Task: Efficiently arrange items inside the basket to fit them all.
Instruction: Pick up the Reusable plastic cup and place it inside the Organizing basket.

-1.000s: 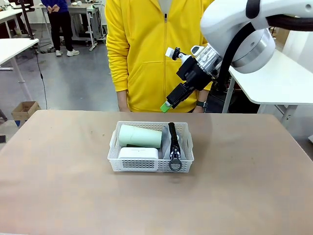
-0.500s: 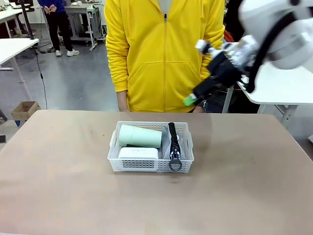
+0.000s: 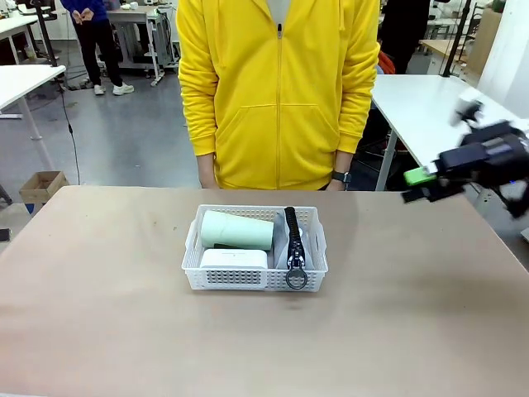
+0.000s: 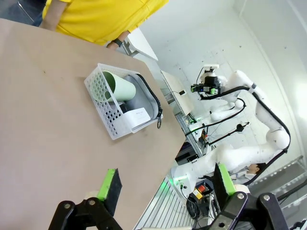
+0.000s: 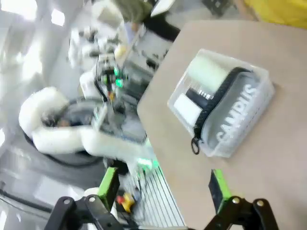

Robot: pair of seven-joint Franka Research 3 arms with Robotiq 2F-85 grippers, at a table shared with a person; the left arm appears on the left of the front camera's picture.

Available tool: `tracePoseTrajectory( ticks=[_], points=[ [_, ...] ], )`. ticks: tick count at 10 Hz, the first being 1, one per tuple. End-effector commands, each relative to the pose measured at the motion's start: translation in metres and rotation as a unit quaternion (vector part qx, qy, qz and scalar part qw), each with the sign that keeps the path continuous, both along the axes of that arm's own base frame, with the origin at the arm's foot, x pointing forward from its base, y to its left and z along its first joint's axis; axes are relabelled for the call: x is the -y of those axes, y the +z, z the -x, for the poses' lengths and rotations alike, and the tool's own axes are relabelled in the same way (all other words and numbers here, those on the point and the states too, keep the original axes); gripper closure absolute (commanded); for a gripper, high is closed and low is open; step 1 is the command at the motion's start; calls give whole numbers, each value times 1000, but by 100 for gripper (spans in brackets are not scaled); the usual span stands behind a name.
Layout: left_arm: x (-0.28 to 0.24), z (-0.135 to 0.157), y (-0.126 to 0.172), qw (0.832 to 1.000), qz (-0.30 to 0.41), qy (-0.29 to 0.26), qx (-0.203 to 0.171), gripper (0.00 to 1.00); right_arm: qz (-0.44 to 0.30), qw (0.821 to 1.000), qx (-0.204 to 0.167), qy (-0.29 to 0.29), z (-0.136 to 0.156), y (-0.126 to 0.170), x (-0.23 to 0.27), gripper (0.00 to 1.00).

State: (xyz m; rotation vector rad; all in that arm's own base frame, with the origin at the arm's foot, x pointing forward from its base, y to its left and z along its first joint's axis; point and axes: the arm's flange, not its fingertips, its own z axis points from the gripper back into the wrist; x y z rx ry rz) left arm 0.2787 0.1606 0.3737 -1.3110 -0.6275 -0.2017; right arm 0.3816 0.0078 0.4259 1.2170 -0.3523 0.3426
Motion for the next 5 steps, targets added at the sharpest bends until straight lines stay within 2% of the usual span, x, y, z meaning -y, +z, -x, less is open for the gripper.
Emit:
tracePoseTrajectory(
  ticks=[1, 2, 3, 4, 5],
  points=[
    [1, 3, 2, 1000, 5, -3, 1, 0, -129, 980, -25, -147, 7, -52, 38, 0],
    [1, 3, 2, 1000, 5, -3, 1, 0, -150, 966, -35, -209, 3, -74, 46, 0],
    [1, 3, 2, 1000, 5, -3, 1, 0, -68, 959, -88, -261, -16, -86, 35, 0],
    [1, 3, 2, 1000, 5, -3, 1, 0, -91, 984, -58, -140, 8, -54, 61, 0],
    [1, 3, 2, 1000, 5, -3, 1, 0, -91, 984, -58, -140, 8, -54, 61, 0]
  ],
)
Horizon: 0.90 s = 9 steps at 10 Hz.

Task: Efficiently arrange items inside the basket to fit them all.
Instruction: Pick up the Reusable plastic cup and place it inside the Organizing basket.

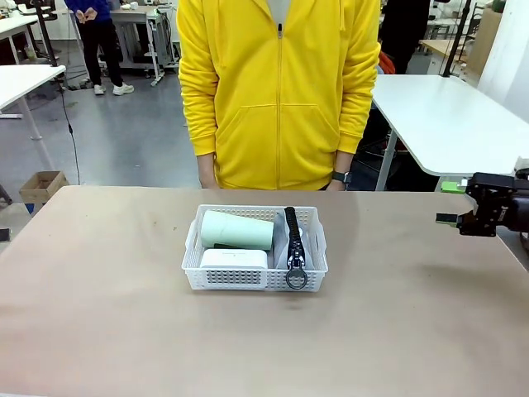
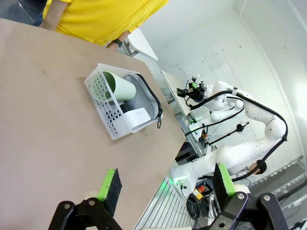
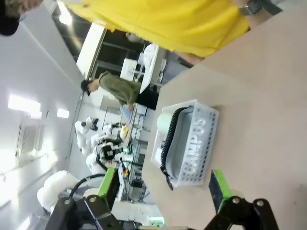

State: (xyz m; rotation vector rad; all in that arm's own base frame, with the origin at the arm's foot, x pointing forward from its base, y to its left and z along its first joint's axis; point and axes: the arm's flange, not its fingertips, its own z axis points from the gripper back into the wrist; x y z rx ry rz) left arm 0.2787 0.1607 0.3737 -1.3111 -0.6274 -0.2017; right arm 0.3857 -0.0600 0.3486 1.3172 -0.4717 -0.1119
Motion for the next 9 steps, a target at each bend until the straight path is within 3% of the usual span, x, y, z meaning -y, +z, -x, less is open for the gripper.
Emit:
tracePoseTrajectory(
  ticks=[1, 9],
  points=[
    [1, 3, 2, 1000, 5, -3, 1, 0, 1, 999, 25, 44, 12, 23, -6, 0],
    [1, 3, 2, 1000, 5, -3, 1, 0, 1, 999, 25, 44, 12, 23, -6, 0]
  ],
)
